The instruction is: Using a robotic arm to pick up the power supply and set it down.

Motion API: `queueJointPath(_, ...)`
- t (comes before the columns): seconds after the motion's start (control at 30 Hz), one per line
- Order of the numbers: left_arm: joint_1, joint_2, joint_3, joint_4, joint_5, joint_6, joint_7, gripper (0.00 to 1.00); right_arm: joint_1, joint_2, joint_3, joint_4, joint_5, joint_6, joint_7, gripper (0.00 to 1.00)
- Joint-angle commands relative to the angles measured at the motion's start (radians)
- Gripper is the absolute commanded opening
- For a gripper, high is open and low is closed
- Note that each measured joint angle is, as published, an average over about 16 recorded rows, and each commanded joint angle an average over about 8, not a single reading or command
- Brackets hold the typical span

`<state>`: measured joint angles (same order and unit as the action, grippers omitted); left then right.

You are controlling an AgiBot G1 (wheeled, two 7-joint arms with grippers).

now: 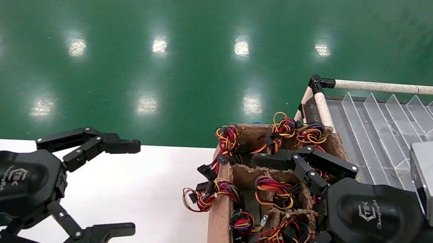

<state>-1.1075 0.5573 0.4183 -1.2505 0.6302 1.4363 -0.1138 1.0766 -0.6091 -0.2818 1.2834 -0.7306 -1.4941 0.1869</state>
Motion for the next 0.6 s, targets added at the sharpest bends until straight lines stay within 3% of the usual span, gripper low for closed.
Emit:
queueJointPath(0.03, 0.000, 0.000, 0.000, 0.000, 0.000, 0.000, 0.000, 1.00, 0.000, 0.000, 0.000, 0.000, 0.000, 0.000, 0.000, 1.00)
queueJointPath(0.17, 0.000, 0.000, 0.000, 0.000, 0.000, 0.000, 0.000, 1.00, 0.000, 0.000, 0.000, 0.000, 0.000, 0.000, 0.000, 1.00)
queueJointPath(0.2, 0.000, 0.000, 0.000, 0.000, 0.000, 0.000, 0.000, 0.93, 0.000, 0.000, 0.000, 0.000, 0.000, 0.000, 0.000, 1.00)
queueJointPath(0.43, 0.000, 0.000, 0.000, 0.000, 0.000, 0.000, 0.000, 0.05, 0.000, 0.000, 0.000, 0.000, 0.000, 0.000, 0.000, 1.00)
queueJointPath(0.47, 0.000, 0.000, 0.000, 0.000, 0.000, 0.000, 0.000, 0.00, 0.000, 0.000, 0.000, 0.000, 0.000, 0.000, 0.000, 1.00)
queueJointPath(0.6, 0.000, 0.000, 0.000, 0.000, 0.000, 0.000, 0.000, 0.00, 0.000, 0.000, 0.000, 0.000, 0.000, 0.000, 0.000, 1.00)
